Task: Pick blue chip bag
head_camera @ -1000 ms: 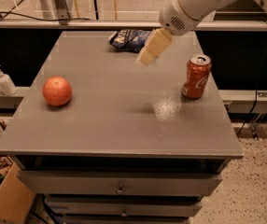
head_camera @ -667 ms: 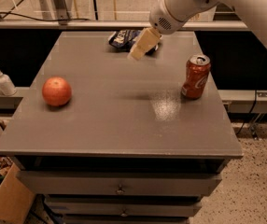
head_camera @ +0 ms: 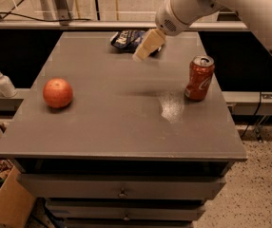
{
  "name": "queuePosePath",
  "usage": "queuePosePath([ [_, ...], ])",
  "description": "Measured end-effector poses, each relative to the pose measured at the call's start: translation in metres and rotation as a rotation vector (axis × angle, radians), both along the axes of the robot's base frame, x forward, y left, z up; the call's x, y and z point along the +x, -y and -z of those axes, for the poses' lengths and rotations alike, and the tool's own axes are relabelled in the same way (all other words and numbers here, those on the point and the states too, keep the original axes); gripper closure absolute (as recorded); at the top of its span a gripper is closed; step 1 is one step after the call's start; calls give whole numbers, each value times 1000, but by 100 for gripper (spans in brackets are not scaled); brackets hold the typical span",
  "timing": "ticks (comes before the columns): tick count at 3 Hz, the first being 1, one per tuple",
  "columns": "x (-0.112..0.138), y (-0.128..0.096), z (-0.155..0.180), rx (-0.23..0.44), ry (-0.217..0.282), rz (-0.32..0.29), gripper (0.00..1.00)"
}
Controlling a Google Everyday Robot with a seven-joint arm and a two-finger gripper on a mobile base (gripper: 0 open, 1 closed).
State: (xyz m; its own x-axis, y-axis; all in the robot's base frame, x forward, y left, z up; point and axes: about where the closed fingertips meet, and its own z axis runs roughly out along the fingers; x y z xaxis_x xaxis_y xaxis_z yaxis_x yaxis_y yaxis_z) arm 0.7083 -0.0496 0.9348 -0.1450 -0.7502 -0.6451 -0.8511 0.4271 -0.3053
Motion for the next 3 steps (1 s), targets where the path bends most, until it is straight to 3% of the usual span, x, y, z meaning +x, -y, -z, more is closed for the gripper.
queuePosePath([
  [1,38,18,16,10,27,38,0],
  [3,108,57,63,27,15,138,0],
])
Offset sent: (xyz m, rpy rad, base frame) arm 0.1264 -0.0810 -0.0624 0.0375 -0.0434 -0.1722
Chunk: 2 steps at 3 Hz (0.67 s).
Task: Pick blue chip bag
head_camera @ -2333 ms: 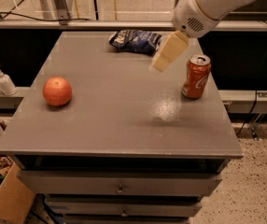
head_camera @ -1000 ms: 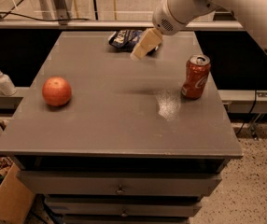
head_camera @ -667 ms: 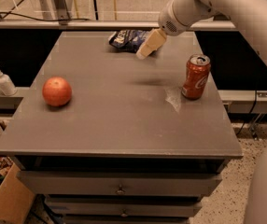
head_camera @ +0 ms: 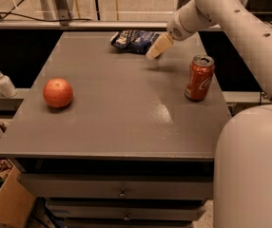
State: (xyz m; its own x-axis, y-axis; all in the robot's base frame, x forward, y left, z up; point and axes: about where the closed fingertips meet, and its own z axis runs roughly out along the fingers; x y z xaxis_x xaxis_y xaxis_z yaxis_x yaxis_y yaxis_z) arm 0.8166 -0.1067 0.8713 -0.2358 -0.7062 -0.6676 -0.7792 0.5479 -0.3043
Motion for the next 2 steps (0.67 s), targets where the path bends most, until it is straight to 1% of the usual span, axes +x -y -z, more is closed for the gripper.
queuePosePath([
  [1,26,0,19,5,-17,24,0],
  [2,41,-9,29,26,-43,38,3],
])
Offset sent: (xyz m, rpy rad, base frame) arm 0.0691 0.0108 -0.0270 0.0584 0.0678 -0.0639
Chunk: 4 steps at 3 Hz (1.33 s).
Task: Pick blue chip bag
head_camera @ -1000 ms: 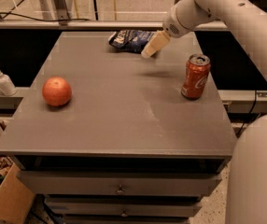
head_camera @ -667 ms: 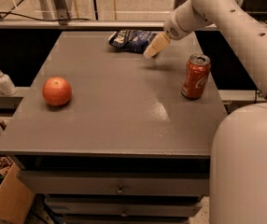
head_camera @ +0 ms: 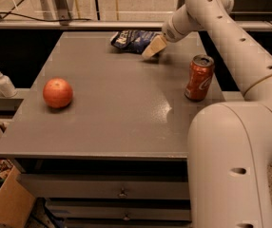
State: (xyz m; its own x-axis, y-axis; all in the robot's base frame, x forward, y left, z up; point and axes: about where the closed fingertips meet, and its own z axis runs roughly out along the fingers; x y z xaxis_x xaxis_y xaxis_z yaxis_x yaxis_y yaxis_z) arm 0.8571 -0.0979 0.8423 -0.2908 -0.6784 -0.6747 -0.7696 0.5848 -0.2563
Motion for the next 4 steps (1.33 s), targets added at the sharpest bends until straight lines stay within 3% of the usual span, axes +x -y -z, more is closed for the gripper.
queuePosePath([
  [1,5,-9,6,16,-33,3,18],
  [3,7,-7,6,36,-68,24,65],
  [4,-7,-1,-33,138,-48,14,100],
])
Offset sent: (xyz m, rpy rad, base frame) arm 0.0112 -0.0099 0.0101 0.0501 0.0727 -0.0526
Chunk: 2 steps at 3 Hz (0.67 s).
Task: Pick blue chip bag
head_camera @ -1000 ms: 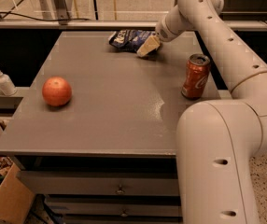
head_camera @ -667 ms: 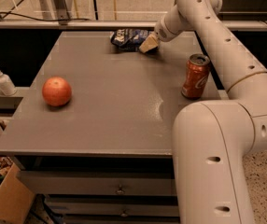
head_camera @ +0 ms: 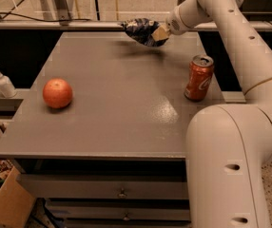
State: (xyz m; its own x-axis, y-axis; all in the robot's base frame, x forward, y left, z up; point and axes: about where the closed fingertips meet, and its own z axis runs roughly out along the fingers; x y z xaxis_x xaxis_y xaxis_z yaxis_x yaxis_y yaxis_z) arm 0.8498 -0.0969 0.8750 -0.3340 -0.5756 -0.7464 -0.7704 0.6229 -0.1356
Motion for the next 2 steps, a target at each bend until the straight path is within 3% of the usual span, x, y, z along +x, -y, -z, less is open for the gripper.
queuePosePath([
  [1,-11,-2,-25,67,20,-15,100],
  [2,-38,-11,-71,185,47,-67,100],
])
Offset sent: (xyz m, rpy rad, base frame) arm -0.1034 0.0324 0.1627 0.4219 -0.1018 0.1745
